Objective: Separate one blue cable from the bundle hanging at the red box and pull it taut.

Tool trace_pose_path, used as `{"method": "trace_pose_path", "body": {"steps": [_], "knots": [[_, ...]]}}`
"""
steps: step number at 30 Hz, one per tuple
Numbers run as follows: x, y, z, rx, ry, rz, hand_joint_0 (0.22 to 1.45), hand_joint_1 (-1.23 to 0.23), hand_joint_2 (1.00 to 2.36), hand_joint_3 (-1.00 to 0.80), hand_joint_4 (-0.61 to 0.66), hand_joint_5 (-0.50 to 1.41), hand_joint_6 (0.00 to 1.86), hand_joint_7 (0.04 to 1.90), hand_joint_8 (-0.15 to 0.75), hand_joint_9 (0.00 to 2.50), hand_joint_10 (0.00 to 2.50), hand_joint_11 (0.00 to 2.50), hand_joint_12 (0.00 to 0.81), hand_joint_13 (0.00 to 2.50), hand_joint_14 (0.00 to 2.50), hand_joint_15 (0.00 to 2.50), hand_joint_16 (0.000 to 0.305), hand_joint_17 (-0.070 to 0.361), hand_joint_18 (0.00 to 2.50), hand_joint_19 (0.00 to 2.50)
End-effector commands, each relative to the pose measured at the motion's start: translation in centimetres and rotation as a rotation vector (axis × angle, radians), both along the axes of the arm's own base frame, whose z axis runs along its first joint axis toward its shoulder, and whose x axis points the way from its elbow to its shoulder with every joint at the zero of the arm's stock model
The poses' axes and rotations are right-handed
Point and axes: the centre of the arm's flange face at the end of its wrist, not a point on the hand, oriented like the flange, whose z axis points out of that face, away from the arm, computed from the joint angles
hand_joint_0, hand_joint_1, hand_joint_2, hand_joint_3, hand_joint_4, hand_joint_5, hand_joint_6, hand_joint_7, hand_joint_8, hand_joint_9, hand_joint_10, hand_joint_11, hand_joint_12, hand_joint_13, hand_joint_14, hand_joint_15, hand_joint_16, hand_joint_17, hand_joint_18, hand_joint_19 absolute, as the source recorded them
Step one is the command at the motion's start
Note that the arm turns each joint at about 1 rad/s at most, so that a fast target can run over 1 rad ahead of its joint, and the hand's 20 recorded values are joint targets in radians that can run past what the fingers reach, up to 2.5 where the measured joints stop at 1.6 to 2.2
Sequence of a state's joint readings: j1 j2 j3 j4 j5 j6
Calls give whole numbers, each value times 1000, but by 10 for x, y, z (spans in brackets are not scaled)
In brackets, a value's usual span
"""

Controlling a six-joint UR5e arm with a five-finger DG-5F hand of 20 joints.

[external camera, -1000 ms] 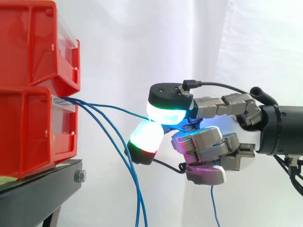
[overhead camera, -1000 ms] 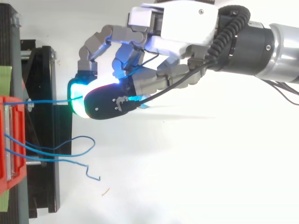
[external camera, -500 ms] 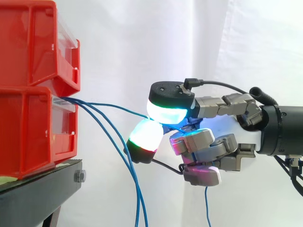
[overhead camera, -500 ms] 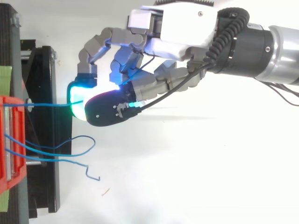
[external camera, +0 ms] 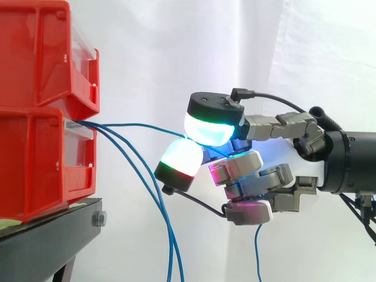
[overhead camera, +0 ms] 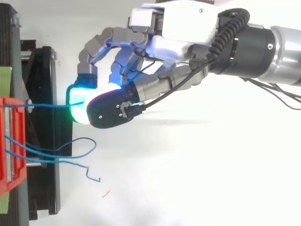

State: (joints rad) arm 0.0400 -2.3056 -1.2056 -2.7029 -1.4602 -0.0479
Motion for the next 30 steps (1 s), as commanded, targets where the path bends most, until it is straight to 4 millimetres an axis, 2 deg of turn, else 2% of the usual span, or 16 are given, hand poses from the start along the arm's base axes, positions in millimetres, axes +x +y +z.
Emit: {"method": "trace_pose_path", "body": {"steps": [1,8,12,13,15,16,19,22,26,29,30], "knots": [[0,0,0,6,0,0,674,-853,1017,-161,223,-200,920,847,366,969,606,1261,373,1252,1626,1208,48,109,1252,1028],[0,0,0,6,0,2,682,-853,1017,-170,208,-199,921,848,357,977,605,1274,371,1259,1620,1201,48,108,1253,1028],[0,0,0,6,1,2,695,-859,1015,-234,224,-200,917,858,352,978,576,1299,365,1258,1590,1241,48,107,1246,1034],[0,1,0,6,3,3,652,-828,1010,-342,229,-201,913,859,358,976,567,1300,372,1250,1613,1228,47,106,1238,1045],[0,0,0,6,3,2,615,-768,1004,-438,235,-199,908,845,360,979,560,1288,370,1242,1623,1226,47,106,1234,1045],[0,0,0,6,3,2,599,-673,1000,-500,226,-190,889,864,364,998,554,1291,374,1247,1655,1177,47,106,1237,1049],[0,0,-1,6,4,2,578,-491,1000,-500,215,-175,864,879,363,1054,502,1261,366,1260,1705,1144,48,107,1258,1070],[0,0,0,7,0,-1,607,-411,1000,-500,186,-159,846,919,354,1106,428,1299,353,1264,1705,1145,47,105,1267,1107],[0,0,0,5,0,0,631,-485,1010,-356,181,-153,837,919,351,1126,429,1315,352,1270,1704,1140,47,105,1278,1100],[0,1,0,3,0,2,622,-572,1012,-239,201,-154,833,914,379,1113,536,1246,384,1297,1738,1090,52,118,1330,1063],[0,1,0,3,0,2,618,-653,1010,-181,224,-160,840,891,402,1097,659,1171,404,1315,1760,1075,58,130,1377,1028]]}}
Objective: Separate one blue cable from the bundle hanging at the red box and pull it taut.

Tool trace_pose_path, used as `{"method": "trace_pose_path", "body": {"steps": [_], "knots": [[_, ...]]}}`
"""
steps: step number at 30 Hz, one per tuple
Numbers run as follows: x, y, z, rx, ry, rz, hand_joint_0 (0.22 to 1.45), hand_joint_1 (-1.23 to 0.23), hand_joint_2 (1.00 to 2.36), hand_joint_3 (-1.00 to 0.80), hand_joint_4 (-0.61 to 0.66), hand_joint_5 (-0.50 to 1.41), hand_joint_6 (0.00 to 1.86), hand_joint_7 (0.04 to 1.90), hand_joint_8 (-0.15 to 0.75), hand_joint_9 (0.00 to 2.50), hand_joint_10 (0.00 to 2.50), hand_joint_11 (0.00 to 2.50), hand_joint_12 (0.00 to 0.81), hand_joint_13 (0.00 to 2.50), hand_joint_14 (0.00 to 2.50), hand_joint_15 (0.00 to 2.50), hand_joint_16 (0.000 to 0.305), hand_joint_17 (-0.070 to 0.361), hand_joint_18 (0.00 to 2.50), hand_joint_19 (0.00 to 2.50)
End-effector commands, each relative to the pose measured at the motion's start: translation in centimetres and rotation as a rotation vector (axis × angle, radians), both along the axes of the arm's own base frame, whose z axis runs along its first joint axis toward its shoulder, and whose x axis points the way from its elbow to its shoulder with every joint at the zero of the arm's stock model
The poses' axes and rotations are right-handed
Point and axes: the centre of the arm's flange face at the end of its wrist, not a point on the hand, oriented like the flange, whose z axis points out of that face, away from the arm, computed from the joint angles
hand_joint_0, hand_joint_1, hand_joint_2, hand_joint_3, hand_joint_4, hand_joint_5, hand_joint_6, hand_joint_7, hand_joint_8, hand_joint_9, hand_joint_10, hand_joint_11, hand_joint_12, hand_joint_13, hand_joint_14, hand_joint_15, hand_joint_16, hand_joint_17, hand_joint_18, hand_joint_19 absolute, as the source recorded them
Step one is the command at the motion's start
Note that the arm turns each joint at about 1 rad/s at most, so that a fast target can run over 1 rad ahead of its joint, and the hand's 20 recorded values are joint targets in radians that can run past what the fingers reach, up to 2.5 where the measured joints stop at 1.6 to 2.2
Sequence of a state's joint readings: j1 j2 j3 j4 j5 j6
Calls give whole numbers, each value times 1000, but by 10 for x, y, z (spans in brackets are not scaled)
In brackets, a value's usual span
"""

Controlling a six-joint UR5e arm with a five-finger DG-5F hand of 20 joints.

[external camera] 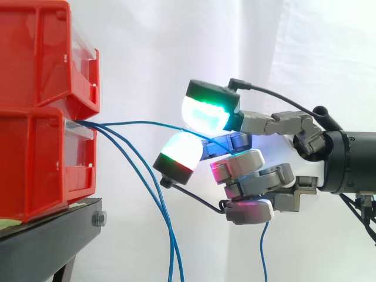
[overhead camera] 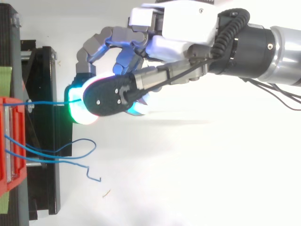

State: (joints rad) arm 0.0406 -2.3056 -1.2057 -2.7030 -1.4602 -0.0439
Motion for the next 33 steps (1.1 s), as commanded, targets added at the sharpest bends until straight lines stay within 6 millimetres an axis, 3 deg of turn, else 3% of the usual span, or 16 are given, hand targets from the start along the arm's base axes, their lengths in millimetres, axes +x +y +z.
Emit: {"method": "trace_pose_path", "body": {"steps": [1,8,16,33], "knots": [[0,1,0,-1,0,1,621,-695,1009,-155,229,-165,848,880,409,1086,698,1145,418,1323,1771,1052,59,133,1390,1014],[0,2,0,-1,0,2,640,-772,1006,-87,203,-172,867,860,417,1040,802,1111,420,1310,1771,1067,60,135,1387,997],[0,3,0,-2,0,2,679,-857,1014,-151,193,-194,902,868,360,977,632,1286,372,1245,1637,1207,50,113,1251,1030],[0,3,0,1,0,3,666,-845,1015,-168,220,-194,909,869,366,973,654,1260,386,1233,1650,1190,50,113,1235,1034]]}}
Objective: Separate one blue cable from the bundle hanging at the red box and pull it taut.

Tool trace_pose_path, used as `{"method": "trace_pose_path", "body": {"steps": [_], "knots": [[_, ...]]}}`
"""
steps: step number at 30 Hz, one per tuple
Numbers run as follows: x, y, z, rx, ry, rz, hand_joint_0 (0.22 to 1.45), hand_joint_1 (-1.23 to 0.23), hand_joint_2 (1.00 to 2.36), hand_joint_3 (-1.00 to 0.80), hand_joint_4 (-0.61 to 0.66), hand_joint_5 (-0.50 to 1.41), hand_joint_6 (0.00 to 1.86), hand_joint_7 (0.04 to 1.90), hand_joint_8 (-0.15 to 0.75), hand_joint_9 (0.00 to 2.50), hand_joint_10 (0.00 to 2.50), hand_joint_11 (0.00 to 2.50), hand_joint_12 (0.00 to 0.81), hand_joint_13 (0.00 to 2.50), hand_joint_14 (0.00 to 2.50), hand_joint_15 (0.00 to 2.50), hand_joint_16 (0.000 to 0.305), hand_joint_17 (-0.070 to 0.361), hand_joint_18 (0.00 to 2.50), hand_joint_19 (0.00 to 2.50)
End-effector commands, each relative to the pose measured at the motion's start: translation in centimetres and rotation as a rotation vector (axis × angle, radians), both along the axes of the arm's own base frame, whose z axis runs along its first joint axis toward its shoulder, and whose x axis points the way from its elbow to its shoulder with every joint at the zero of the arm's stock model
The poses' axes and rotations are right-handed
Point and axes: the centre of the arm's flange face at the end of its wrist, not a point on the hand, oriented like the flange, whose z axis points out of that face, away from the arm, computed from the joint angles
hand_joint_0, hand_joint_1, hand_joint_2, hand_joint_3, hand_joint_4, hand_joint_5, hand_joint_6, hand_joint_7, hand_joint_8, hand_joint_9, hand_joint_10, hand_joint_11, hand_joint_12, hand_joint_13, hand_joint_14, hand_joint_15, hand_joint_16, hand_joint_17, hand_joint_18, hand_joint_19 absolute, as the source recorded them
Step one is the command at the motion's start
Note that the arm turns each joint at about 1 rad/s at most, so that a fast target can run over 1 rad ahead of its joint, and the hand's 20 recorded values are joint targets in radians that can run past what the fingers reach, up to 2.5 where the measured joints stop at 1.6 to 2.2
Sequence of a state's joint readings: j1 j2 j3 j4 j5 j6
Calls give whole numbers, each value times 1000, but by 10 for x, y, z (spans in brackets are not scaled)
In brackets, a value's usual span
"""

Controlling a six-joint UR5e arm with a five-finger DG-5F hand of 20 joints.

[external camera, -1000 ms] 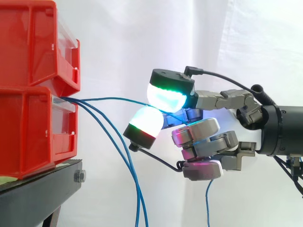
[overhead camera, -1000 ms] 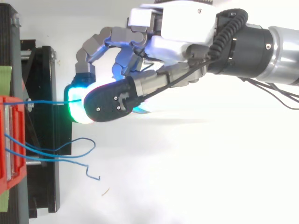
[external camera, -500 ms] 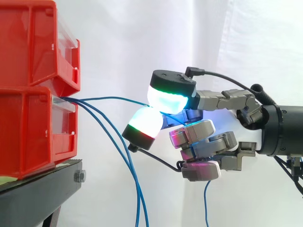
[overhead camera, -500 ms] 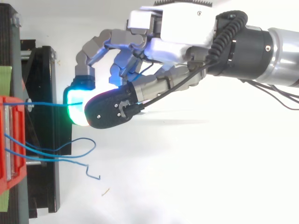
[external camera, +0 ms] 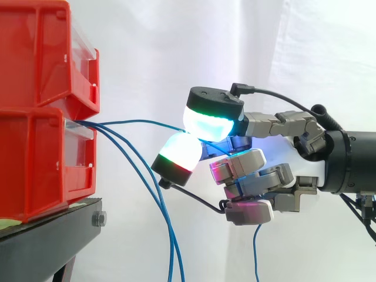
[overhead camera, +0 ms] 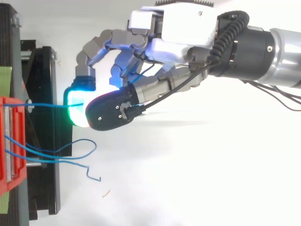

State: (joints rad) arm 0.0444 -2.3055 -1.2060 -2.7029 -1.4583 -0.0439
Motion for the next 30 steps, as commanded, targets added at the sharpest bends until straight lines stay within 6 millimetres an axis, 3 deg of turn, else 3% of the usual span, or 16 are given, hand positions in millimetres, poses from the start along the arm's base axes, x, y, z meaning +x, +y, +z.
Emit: {"method": "trace_pose_path", "body": {"steps": [1,4,7,10,17,22,30], "knots": [[0,0,0,1,0,1,630,-795,1014,-268,210,-195,905,880,351,973,582,1321,369,1212,1639,1218,48,108,1206,1062],[0,0,0,1,0,4,575,-682,1001,-480,223,-191,887,867,358,980,546,1289,372,1205,1635,1170,49,110,1204,1059],[0,0,0,-1,3,4,552,-507,1000,-500,213,-179,867,881,366,1043,496,1276,382,1235,1617,1159,50,112,1214,1055],[0,0,0,-5,3,3,628,-391,1002,-472,180,-167,853,903,350,1100,413,1335,360,1245,1620,1156,47,106,1216,1109],[0,0,0,-9,3,3,636,-491,1012,-243,213,-149,806,883,363,1119,484,1288,387,1266,1684,1096,52,118,1263,1080],[0,0,0,-8,0,0,650,-739,1001,-27,257,-163,817,848,409,1085,738,1129,426,1314,1737,1022,62,139,1365,1007],[0,2,-1,-8,2,3,663,-774,1001,-16,243,-172,855,810,412,1042,811,1103,425,1302,1700,1068,61,137,1353,989]]}}
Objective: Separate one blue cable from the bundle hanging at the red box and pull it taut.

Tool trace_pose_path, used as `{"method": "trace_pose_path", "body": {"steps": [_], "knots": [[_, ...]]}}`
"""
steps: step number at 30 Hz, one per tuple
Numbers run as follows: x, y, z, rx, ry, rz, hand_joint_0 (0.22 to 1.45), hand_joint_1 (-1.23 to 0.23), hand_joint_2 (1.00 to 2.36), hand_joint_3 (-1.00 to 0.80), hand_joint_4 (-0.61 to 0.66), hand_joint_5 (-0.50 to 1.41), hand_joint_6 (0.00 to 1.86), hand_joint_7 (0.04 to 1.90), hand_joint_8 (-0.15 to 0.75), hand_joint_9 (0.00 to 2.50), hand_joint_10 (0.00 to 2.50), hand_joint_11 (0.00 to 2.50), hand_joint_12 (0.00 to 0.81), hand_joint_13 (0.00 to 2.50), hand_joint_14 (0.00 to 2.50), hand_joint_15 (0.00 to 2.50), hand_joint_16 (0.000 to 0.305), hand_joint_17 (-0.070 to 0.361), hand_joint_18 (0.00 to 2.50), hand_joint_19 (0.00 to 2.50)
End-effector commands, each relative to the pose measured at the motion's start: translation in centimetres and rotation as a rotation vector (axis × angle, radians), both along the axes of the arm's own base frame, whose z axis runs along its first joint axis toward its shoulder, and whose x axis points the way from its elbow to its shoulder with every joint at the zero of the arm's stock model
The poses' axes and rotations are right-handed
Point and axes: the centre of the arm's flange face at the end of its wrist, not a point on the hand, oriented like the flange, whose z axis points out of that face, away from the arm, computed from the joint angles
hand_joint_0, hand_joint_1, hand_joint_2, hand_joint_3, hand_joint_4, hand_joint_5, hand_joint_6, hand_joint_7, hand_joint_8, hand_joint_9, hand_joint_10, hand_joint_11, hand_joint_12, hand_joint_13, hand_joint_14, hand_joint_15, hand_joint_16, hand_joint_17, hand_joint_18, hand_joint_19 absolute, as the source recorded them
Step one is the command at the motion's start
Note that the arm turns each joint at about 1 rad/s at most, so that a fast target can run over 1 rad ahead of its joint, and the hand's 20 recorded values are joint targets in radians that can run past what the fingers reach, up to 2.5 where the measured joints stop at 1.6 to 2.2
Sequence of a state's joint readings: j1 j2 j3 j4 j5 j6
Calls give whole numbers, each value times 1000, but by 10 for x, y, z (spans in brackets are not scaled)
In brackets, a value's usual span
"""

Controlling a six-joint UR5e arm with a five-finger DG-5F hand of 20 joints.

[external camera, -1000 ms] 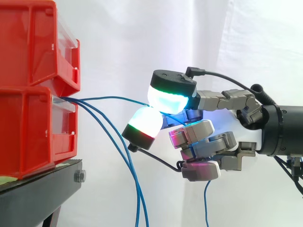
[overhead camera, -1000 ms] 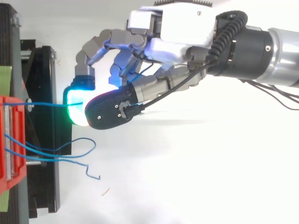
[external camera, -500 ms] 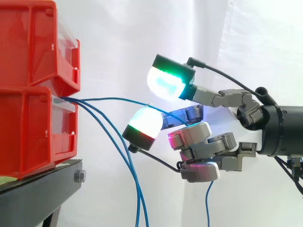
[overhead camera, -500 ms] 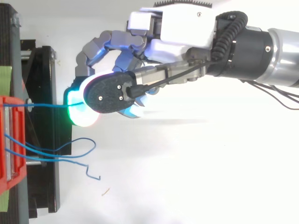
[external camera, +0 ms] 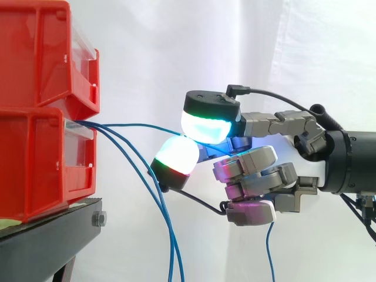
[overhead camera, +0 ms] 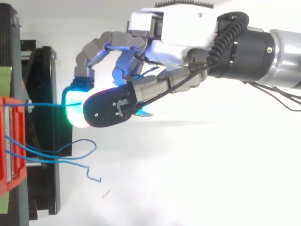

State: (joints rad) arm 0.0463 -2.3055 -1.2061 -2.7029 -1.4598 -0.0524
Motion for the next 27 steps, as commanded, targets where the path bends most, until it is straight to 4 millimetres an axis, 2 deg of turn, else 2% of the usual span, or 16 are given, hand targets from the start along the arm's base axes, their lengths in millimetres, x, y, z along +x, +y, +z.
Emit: {"method": "trace_pose_path", "body": {"steps": [1,4,7,8,9,10,13,20,21,24,25,27], "knots": [[0,2,0,0,0,2,665,-775,1002,-20,248,-174,857,809,409,1028,814,1119,424,1299,1696,1072,60,135,1346,993],[0,2,0,0,0,2,651,-804,1007,-76,255,-182,871,806,405,1001,793,1137,417,1284,1681,1111,59,133,1328,995],[0,1,0,-1,0,0,590,-745,1008,-377,219,-190,880,875,349,1005,544,1323,374,1231,1609,1186,49,110,1229,1073],[0,1,0,-1,0,0,579,-719,1005,-416,223,-186,882,868,358,1019,541,1311,374,1233,1613,1183,49,110,1231,1071],[0,2,0,-1,0,2,573,-585,1000,-500,214,-171,875,909,355,1043,542,1302,368,1241,1622,1171,49,111,1233,1087],[0,2,0,-1,0,2,586,-453,1000,-500,203,-164,873,906,349,1089,506,1309,359,1246,1626,1171,48,108,1235,1106],[0,2,-1,-1,1,2,613,-342,1000,-500,180,-150,862,922,332,1168,409,1345,351,1287,1632,1179,46,104,1266,1129],[0,5,-1,-1,1,5,636,-466,1013,-304,197,-147,811,895,335,1171,410,1353,345,1302,1625,1188,46,104,1283,1125],[1,5,0,-1,0,-1,635,-540,1015,-220,208,-147,798,870,352,1149,506,1297,362,1315,1654,1161,50,113,1317,1093],[1,4,0,0,0,-6,636,-652,1010,-114,245,-159,797,823,389,1112,698,1175,399,1341,1716,1105,58,130,1379,1037],[1,5,-1,0,1,-6,657,-738,1006,-49,248,-171,821,810,388,1098,754,1147,396,1333,1749,1072,59,132,1389,1032],[1,6,0,0,0,-6,670,-764,1003,-23,249,-176,839,792,388,1080,837,1124,399,1328,1774,1063,59,133,1393,1026]]}}
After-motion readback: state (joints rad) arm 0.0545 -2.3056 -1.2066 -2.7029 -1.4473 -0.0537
